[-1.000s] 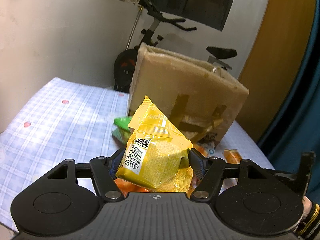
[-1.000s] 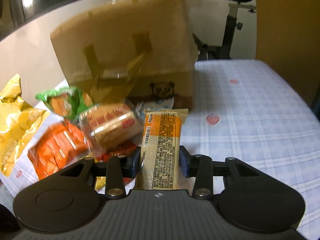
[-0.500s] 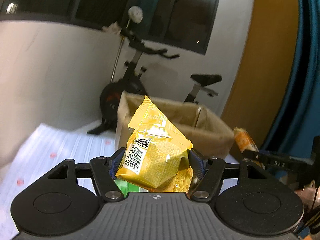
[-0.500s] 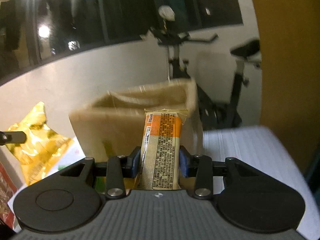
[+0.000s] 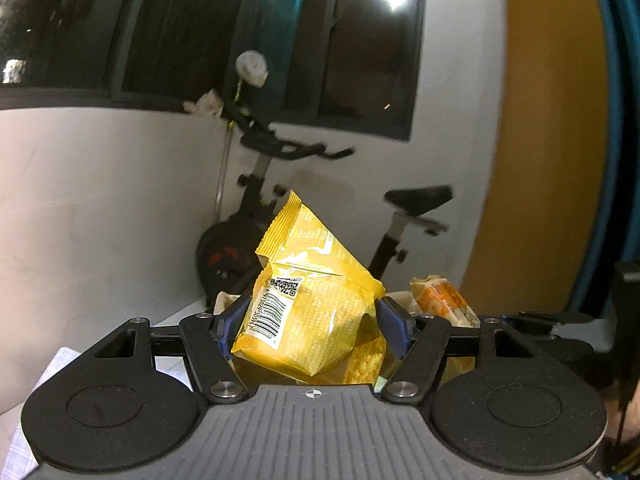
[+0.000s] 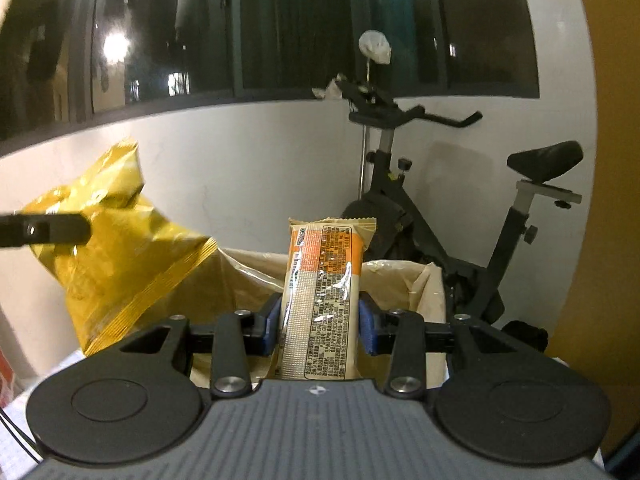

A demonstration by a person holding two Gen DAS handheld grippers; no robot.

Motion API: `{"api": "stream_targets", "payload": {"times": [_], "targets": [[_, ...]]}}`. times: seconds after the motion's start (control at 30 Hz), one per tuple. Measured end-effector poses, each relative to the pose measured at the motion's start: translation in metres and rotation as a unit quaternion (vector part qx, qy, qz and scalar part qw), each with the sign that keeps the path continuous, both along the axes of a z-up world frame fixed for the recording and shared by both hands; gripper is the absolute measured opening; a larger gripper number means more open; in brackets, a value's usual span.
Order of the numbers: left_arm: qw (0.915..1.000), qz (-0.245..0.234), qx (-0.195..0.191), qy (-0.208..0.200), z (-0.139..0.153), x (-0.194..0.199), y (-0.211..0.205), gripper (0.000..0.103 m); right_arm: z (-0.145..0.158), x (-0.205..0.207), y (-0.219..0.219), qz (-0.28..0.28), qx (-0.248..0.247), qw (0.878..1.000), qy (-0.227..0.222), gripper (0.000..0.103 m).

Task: Organize snacks
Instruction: 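Lift both snacks over the box and open both tools to drop them, then move both open tools back toward the snack pile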

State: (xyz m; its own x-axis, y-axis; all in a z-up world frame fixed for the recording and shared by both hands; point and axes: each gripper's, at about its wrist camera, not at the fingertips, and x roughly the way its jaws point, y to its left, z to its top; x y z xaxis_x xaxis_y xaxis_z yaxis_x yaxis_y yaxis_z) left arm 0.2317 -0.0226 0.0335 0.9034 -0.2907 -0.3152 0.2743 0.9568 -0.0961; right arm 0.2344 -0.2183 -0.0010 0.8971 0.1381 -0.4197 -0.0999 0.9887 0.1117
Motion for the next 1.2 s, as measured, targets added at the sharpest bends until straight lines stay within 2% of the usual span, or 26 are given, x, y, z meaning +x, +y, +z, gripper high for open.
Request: {"api": "stream_targets", "payload": {"times": [0.23, 0.4, 0.5, 0.57, 0.6, 0.9, 1.2], "targets": [[0.9993, 0.013, 0.019, 0.03, -0.014, 0.051, -0.017, 0.069, -0.03, 0.043, 0.001, -0.019, -0.01, 0.999, 0.046, 0.041], [0.9986, 0.012, 0.032, 0.04, -0.022, 0.076, -0.026, 0.069, -0.041, 0.052, -0.009, -0.033, 0.001, 0.997, 0.065, 0.042], [0.998, 0.016, 0.033, 0.051, -0.025, 0.084, -0.025, 0.073, -0.038, 0.052, -0.007, -0.028, -0.006, 0.998, 0.063, 0.045], [0.9976, 0.019, 0.031, 0.058, -0.027, 0.087, -0.02, 0.074, -0.035, 0.047, -0.005, -0.027, -0.011, 0.998, 0.054, 0.053], [0.9976, 0.02, 0.029, 0.06, -0.027, 0.087, -0.018, 0.075, -0.033, 0.044, -0.004, -0.027, -0.012, 0.998, 0.051, 0.056], [0.9986, 0.018, 0.013, 0.047, -0.013, 0.069, 0.0, 0.077, -0.018, 0.016, 0.005, -0.022, 0.009, 0.999, 0.023, 0.056], [0.9991, 0.002, 0.006, 0.041, 0.002, 0.014, 0.033, 0.077, -0.001, -0.039, 0.016, -0.022, 0.051, 0.998, -0.013, 0.056]]}}
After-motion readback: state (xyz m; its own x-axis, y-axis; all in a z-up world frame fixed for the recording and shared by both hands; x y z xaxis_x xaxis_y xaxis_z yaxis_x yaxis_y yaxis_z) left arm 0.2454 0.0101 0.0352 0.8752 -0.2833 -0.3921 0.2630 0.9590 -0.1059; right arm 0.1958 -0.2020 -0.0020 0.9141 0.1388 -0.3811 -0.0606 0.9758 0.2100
